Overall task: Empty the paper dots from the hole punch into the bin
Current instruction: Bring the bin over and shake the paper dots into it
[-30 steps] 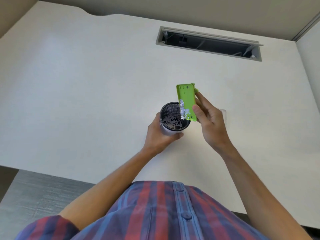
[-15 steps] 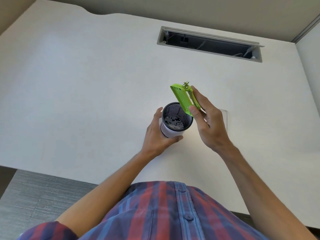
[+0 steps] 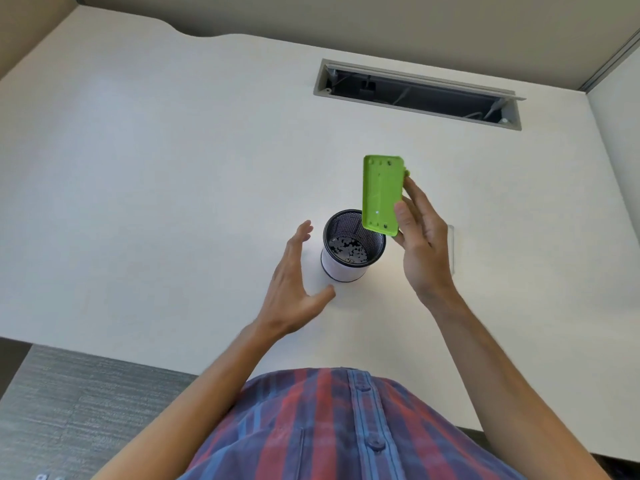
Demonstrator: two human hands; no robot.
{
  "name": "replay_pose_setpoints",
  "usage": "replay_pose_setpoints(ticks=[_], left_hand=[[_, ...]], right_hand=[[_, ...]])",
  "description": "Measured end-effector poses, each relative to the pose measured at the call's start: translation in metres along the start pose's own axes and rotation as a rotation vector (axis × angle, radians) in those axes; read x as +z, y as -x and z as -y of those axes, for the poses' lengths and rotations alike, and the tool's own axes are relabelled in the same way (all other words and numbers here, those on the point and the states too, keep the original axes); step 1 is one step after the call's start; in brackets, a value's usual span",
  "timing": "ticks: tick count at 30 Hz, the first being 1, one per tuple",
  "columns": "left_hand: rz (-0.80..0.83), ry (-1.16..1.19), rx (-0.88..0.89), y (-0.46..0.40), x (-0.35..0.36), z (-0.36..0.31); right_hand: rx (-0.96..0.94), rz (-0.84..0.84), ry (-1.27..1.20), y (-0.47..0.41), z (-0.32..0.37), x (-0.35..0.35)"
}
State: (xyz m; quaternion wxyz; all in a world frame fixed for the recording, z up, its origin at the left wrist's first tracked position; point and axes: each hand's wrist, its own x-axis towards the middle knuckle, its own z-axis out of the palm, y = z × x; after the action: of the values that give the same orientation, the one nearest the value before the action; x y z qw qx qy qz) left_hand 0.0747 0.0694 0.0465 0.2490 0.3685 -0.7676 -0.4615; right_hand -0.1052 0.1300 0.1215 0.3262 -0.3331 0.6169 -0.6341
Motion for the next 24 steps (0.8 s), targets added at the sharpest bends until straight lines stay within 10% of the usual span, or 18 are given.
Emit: replay_pose_setpoints(ticks=[11, 17, 24], left_hand=[[-0.079, 0.233, -0.001, -0.052, -0.016, -0.075], [0.194, 0.473, -0.055, -0.087, -0.016, -0.099], [0.106, 0.376, 0.057, -0.090, -0.020, -0.087]], right_hand=[[0.231, 0.026, -0.498, 0.000, 0.008, 0.004], [0.232, 0.057, -0.394, -0.003, 0.013, 0.008], [0.143, 0.015, -0.037, -0.004, 0.005, 0.009]])
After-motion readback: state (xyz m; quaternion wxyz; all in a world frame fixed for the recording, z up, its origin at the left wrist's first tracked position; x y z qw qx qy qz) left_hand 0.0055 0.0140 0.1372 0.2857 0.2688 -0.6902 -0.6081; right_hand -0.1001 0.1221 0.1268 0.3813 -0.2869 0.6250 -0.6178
